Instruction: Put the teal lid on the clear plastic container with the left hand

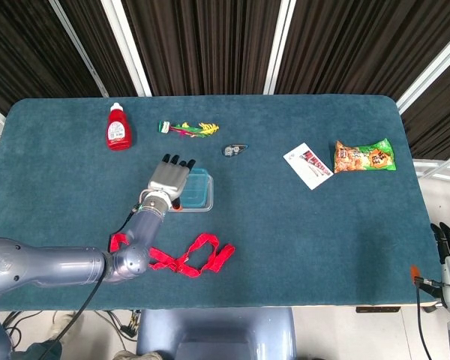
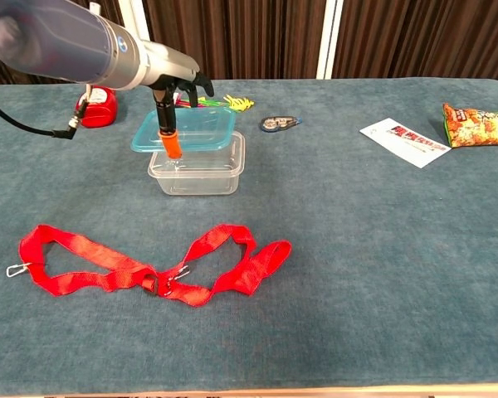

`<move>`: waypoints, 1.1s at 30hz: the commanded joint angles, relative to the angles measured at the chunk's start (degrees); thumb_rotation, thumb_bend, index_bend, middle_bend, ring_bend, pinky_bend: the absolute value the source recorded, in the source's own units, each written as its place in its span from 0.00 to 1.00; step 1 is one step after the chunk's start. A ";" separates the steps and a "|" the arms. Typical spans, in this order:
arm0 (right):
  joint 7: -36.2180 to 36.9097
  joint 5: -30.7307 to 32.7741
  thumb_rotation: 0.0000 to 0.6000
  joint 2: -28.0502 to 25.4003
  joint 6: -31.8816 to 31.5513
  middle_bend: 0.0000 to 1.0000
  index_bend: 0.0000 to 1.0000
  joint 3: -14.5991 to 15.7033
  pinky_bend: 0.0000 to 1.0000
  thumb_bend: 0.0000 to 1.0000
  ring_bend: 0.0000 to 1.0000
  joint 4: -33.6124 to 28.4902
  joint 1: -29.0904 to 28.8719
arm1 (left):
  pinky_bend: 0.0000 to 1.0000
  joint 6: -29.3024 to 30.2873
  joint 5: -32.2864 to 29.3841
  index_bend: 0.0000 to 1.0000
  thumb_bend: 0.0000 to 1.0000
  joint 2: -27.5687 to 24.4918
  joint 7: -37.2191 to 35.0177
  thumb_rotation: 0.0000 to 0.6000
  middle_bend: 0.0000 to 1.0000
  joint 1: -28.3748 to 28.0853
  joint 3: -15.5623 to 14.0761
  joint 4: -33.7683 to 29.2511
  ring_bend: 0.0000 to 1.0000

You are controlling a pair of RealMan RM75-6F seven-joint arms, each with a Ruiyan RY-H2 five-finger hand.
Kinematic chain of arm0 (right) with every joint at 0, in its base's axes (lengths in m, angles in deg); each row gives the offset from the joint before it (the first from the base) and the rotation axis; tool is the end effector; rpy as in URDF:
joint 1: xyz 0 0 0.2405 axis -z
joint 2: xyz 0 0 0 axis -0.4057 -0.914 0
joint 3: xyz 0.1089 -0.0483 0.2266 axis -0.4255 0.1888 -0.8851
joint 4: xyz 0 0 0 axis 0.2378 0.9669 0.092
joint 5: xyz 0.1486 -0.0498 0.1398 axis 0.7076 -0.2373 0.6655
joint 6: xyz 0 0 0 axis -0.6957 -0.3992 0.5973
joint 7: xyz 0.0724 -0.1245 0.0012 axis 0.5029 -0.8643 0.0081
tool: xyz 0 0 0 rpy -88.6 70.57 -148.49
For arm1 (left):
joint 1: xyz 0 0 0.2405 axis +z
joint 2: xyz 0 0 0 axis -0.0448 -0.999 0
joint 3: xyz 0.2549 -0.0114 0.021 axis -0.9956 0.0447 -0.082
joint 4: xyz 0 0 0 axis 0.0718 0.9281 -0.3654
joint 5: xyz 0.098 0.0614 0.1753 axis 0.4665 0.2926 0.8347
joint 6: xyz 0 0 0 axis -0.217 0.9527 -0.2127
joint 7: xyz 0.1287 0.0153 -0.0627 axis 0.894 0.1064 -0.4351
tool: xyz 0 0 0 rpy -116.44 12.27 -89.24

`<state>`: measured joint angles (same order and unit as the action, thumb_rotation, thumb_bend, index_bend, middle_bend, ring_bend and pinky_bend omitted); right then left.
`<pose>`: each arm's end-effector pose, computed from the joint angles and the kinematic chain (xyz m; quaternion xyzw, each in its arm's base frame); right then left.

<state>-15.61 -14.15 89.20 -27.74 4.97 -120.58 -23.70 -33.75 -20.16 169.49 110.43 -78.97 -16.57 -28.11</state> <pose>-0.3268 -0.1612 0.1750 0.4856 -0.4790 0.3711 0.6301 -0.0383 0.4116 -0.0112 -0.7683 -0.3956 -0.1794 0.4701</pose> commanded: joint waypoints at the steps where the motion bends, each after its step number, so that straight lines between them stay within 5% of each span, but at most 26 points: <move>1: -0.04 0.01 1.00 0.00 0.01 0.04 0.06 -0.01 0.00 0.39 0.02 -0.01 -0.01 | 0.00 0.14 0.68 0.07 0.18 1.13 0.20 1.00 0.38 0.24 0.24 1.10 0.03; 33: -0.09 0.16 1.00 -0.17 0.15 0.04 0.06 -0.04 0.00 0.39 0.02 0.02 -0.01 | 0.00 0.58 0.31 0.07 0.18 6.57 3.92 1.00 0.38 1.81 2.45 5.40 0.03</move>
<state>-15.70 -14.00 89.04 -27.59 4.94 -120.56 -23.72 -33.17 -19.82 176.04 114.33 -77.18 -14.15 -22.73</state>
